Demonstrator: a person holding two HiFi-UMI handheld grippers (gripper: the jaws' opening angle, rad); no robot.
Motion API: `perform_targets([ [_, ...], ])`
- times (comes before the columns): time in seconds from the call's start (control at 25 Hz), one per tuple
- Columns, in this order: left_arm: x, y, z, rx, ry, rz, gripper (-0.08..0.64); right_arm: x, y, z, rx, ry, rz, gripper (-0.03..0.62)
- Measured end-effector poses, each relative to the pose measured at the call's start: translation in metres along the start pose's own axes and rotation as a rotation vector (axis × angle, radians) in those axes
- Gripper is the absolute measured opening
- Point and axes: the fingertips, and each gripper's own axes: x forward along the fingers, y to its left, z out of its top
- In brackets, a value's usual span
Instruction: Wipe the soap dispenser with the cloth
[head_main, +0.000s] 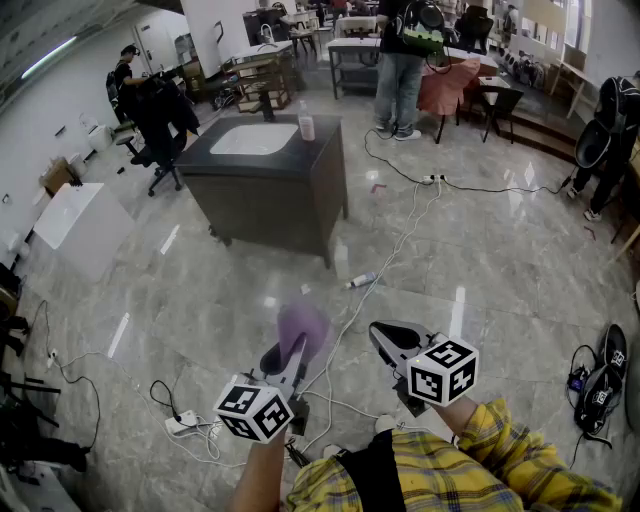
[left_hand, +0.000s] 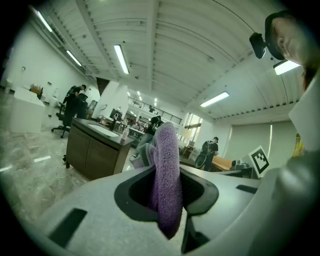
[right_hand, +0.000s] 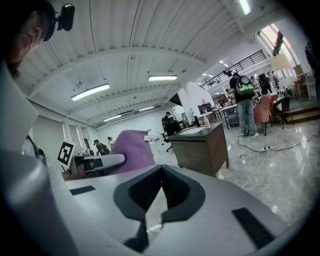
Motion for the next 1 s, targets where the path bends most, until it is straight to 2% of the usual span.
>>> perform_targets([
  [0.24, 0.035, -0.009, -0.003, -0.012, 0.006, 0.004, 0.08, -0.004, -0.037, 0.012, 0.057, -0.019, 0.003, 0.006],
  [0.64, 0.096, -0.04, -0.026, -0.038, 0.026, 0.013, 0.08, -0.013, -0.097, 0.019, 0.053, 0.015, 0.04, 0.006],
  [1.0, 0.123, -0.023, -0.025, -0.057, 0.056, 0.057, 0.08, 0.004, -0.127, 0.027, 0.094, 0.02, 0.064, 0.006],
])
